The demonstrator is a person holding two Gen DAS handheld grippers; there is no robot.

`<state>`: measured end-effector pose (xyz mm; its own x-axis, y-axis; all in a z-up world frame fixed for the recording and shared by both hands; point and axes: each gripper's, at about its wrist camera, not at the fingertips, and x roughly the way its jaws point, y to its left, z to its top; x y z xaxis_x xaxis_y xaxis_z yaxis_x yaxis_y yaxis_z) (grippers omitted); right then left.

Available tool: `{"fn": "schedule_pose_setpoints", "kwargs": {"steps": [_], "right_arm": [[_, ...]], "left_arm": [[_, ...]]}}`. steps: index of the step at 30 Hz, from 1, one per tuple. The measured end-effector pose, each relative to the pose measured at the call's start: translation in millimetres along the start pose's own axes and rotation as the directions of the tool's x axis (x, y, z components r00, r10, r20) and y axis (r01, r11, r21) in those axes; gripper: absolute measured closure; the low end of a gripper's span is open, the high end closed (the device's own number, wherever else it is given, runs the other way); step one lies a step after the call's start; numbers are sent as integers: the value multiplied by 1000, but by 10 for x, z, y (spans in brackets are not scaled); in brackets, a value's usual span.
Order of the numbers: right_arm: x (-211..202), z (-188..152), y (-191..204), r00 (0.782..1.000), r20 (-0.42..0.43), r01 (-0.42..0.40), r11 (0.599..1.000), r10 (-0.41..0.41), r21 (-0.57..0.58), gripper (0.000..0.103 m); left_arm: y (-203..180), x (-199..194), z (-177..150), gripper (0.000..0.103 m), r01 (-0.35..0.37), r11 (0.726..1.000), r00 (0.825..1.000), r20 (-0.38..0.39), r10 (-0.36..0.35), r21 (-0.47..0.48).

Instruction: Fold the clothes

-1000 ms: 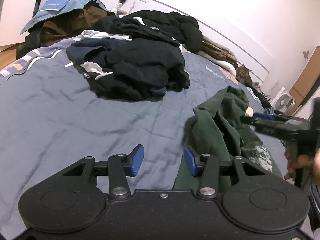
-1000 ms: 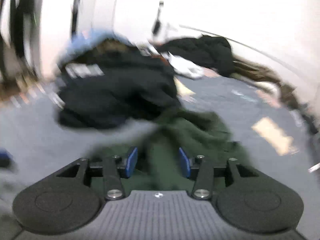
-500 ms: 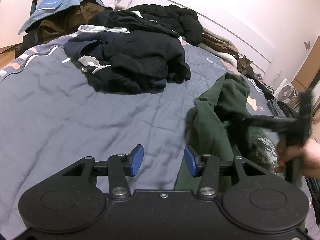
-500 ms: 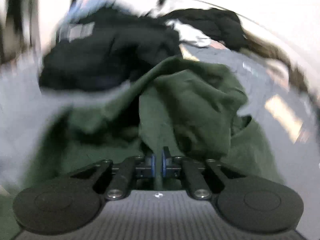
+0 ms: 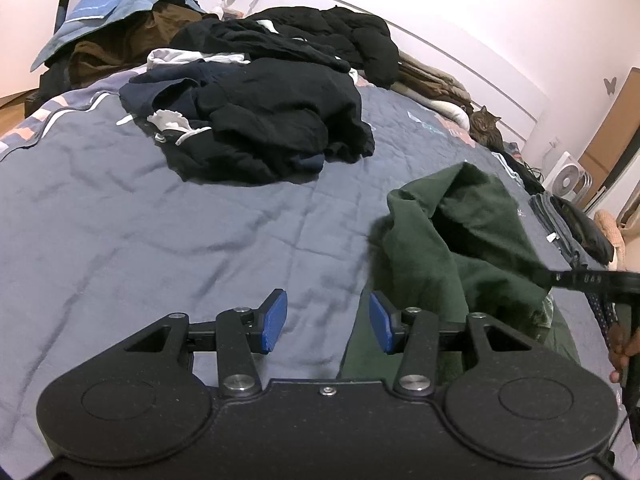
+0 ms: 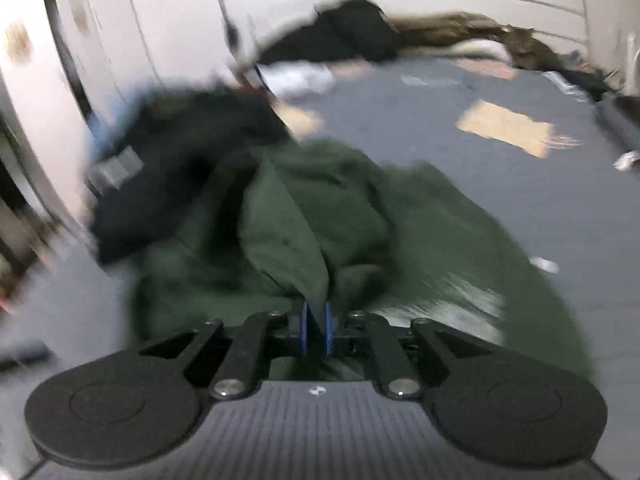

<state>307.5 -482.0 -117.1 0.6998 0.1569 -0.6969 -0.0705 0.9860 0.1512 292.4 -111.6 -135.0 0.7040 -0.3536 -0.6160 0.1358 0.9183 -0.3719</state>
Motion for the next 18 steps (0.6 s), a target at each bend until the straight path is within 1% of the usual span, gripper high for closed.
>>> {"fn": "schedule_pose_setpoints", "kwargs": {"steps": [1, 3, 4, 6, 8, 10, 11, 12, 13, 15, 18], "right_arm": [[-16, 12, 39, 1000, 0, 12, 1000, -12, -16, 94], [-115, 106, 166, 998, 65, -8, 999, 10, -32, 94], [-161, 160, 270, 995, 97, -23, 998, 29, -63, 94], [-226, 284, 571, 985, 148, -60, 983, 87, -173, 94], [-188, 402, 901, 978, 153, -94, 956, 141, -278, 92], [-23, 490, 1095, 975, 128, -130, 931, 184, -342, 85], [135, 528, 1159, 977, 94, -147, 920, 193, -364, 83], [305, 552, 1196, 982, 56, -148, 915, 181, -376, 78], [467, 566, 1210, 987, 22, -138, 914, 158, -382, 75], [793, 551, 1188, 993, -44, -115, 919, 106, -378, 72], [1134, 447, 995, 992, -125, -63, 934, 20, -351, 71]], "left_arm": [[-1, 1, 0, 57, 1, 1000, 1000, -1, -1, -1], [-7, 1, 0, 57, 5, 1000, 1000, -1, -5, 1], [-14, -1, -2, 57, 5, 1000, 1000, 0, -5, 3], [-14, 1, -3, 57, 4, 1000, 1000, -1, -4, 5], [-9, 3, -6, 57, 4, 1000, 1000, -3, -4, 3], [-7, 3, -7, 57, 3, 1000, 1000, -3, -3, 1], [-9, 0, -6, 57, 4, 1000, 1000, -2, -4, 1], [-12, -5, -5, 57, 6, 1000, 1000, -1, -6, 0], [-16, -10, -3, 57, 7, 1000, 1000, 0, -7, 0], [-13, -10, -1, 57, 12, 1000, 1000, 1, -12, -2], [-7, 2, 0, 57, 14, 1000, 1000, -2, -14, -4]]}}
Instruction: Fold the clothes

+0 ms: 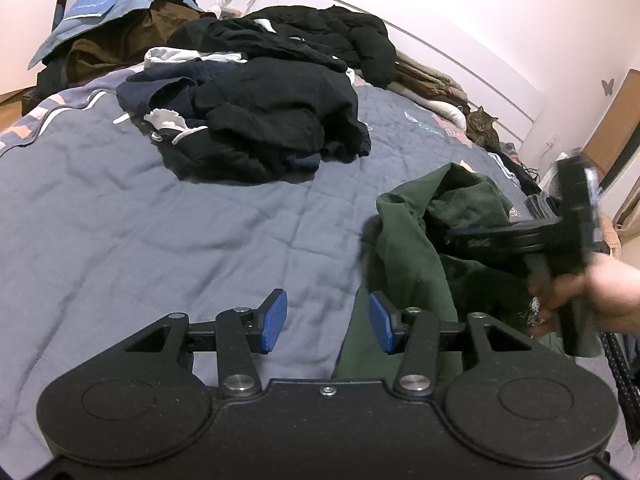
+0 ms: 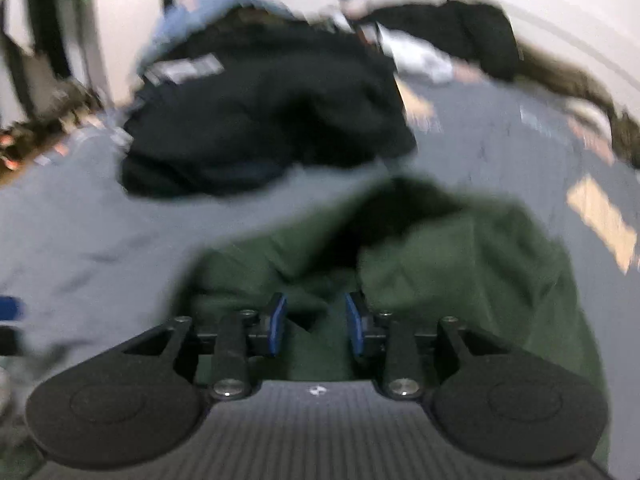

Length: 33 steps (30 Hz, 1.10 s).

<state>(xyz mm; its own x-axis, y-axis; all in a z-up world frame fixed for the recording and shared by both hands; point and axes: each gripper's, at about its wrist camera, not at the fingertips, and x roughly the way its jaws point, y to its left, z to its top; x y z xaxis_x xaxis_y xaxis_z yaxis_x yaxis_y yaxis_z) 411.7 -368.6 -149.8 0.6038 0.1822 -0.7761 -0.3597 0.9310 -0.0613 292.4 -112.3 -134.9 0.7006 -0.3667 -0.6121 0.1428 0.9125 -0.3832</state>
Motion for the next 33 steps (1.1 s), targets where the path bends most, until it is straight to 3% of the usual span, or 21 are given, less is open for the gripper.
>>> {"fn": "schedule_pose_setpoints", "kwargs": {"steps": [6, 10, 14, 15, 16, 17, 18, 25, 30, 33], "right_arm": [[222, -38, -97, 983, -12, 180, 981, -182, -71, 63], [327, 3, -50, 991, -21, 127, 988, -129, -91, 48], [473, -22, -13, 991, -49, 118, 984, -126, -131, 48], [487, -29, -39, 991, -46, 117, 987, -123, -111, 57], [490, -32, -63, 992, -41, 117, 989, -121, -86, 82], [452, -29, -70, 993, -27, 110, 992, -111, -61, 101], [385, -24, -64, 996, -5, 90, 995, -91, -41, 103], [-158, 107, 45, 988, 144, -57, 998, 51, 33, 103], [-44, 194, 8, 998, 60, -15, 1000, 15, -4, 94], [132, 140, -32, 1000, -2, 8, 999, -8, -31, 75]], "left_arm": [[-2, 20, 3, 57, 10, 1000, 1000, -7, -9, 1], [-26, 23, -12, 57, 10, 1000, 1000, -10, -10, 8], [-27, 28, -13, 57, 4, 1000, 1000, -12, -3, 3], [-24, 29, -11, 57, 2, 1000, 1000, -13, -2, 2], [-20, 30, -9, 57, 1, 1000, 1000, -13, -1, 0], [-17, 30, -7, 57, -1, 1000, 1000, -13, 1, -1], [-13, 30, -5, 57, -2, 1000, 1000, -14, 2, -2], [19, -2, 17, 57, -5, 1000, 1000, -5, 4, -22], [20, 2, 18, 57, -3, 1000, 1000, -9, 3, -26], [20, 5, 19, 57, -2, 1000, 1000, -10, 2, -29]]}}
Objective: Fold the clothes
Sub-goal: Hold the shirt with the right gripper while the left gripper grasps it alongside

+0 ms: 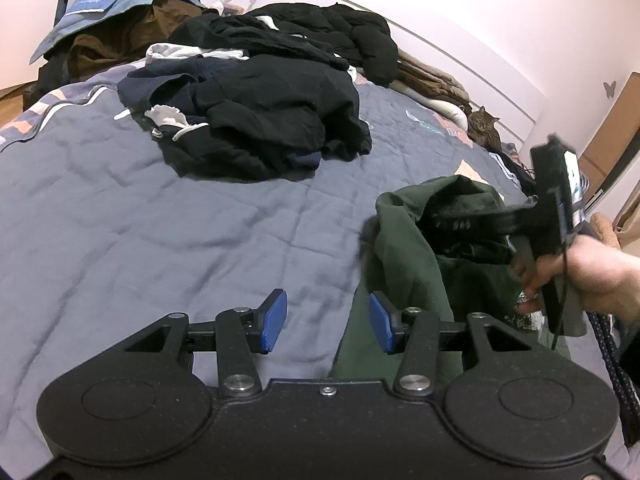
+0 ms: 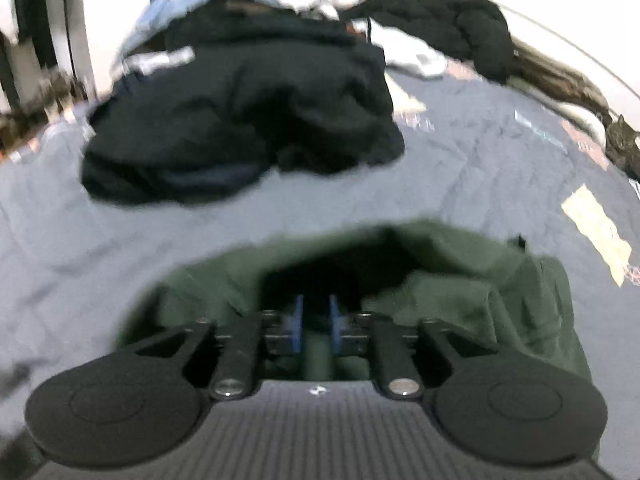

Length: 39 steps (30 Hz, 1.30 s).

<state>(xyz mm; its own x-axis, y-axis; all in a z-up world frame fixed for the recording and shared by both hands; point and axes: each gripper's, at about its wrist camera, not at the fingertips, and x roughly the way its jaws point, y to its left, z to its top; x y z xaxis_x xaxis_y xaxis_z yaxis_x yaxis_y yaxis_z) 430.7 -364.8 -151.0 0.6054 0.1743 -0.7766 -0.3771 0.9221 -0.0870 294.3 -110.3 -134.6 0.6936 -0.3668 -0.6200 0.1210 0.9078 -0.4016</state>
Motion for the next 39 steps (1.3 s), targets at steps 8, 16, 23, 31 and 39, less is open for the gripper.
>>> {"fn": "schedule_pose_setpoints", "kwargs": {"steps": [8, 16, 23, 31, 39], "right_arm": [[264, -97, -12, 999, -14, 26, 991, -28, -130, 52], [515, -91, -4, 999, -31, 39, 985, -45, -167, 52], [496, -106, 17, 1000, -13, -4, 994, 3, -106, 101], [111, -94, -90, 995, 81, -61, 998, 59, 23, 102], [-608, -151, -45, 958, 239, -183, 979, 158, 91, 102]], "left_arm": [[-3, 9, 0, 57, 3, 1000, 1000, -5, -3, 0], [-53, 22, -34, 57, 38, 999, 999, -8, -37, 32], [-130, 23, -67, 57, 65, 996, 998, -3, -65, 57], [-146, 21, -67, 57, 72, 996, 997, 1, -72, 53], [-134, 6, -54, 57, 77, 996, 997, 6, -77, 50]]}}
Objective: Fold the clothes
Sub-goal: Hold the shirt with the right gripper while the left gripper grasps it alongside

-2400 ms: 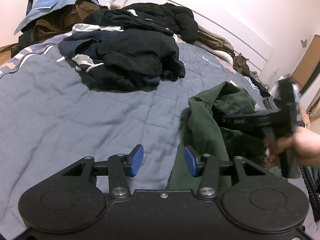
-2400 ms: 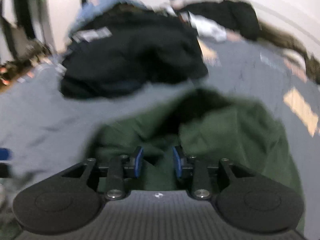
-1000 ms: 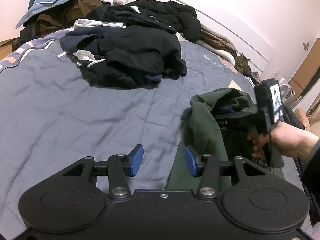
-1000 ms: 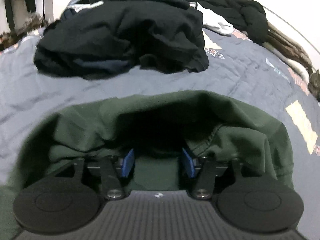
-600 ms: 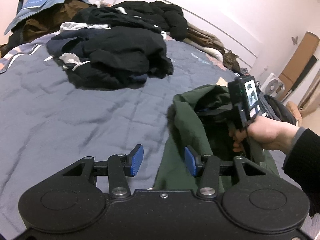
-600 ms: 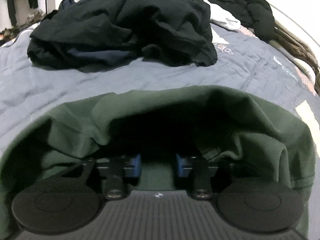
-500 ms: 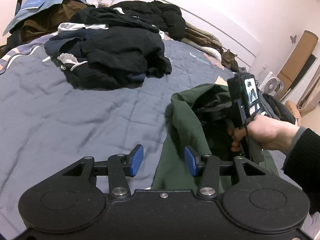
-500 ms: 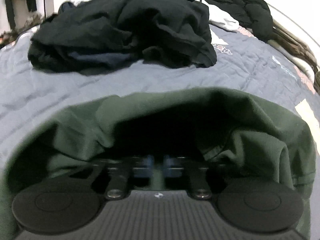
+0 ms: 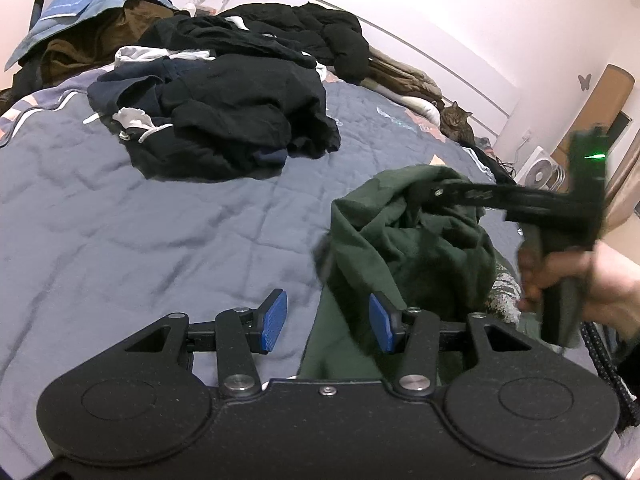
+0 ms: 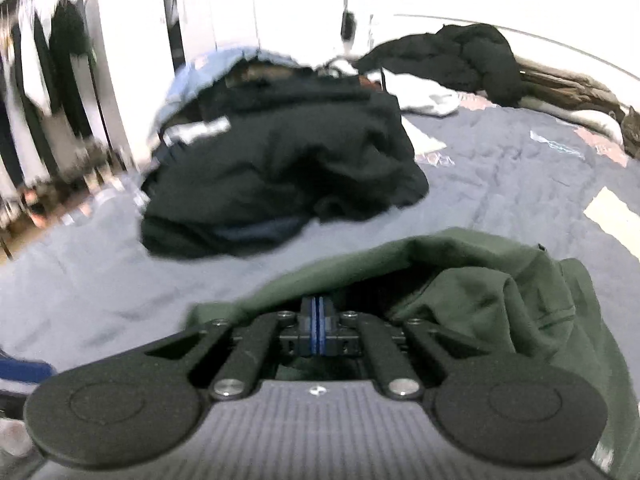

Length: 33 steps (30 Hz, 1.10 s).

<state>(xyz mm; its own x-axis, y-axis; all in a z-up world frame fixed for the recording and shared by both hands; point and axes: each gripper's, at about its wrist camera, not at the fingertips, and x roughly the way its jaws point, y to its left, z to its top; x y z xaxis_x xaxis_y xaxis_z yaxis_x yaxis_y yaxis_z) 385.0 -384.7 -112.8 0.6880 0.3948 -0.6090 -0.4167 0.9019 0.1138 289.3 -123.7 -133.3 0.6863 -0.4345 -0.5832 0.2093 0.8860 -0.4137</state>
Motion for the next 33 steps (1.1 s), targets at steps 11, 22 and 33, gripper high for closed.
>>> {"fn": "schedule_pose_setpoints", "kwargs": {"steps": [11, 22, 33], "right_arm": [[-814, -2, 653, 967, 84, -244, 970, 242, 11, 102], [-1062, -53, 1016, 933, 38, -358, 934, 358, -7, 102], [-858, -267, 818, 998, -48, 36, 970, -49, -239, 89]], "left_arm": [[-126, -202, 48, 42, 63, 995, 993, 90, -70, 80], [-569, -125, -209, 42, -18, 953, 984, 173, -36, 302], [-651, 43, -296, 54, -64, 912, 983, 184, -13, 406]]}}
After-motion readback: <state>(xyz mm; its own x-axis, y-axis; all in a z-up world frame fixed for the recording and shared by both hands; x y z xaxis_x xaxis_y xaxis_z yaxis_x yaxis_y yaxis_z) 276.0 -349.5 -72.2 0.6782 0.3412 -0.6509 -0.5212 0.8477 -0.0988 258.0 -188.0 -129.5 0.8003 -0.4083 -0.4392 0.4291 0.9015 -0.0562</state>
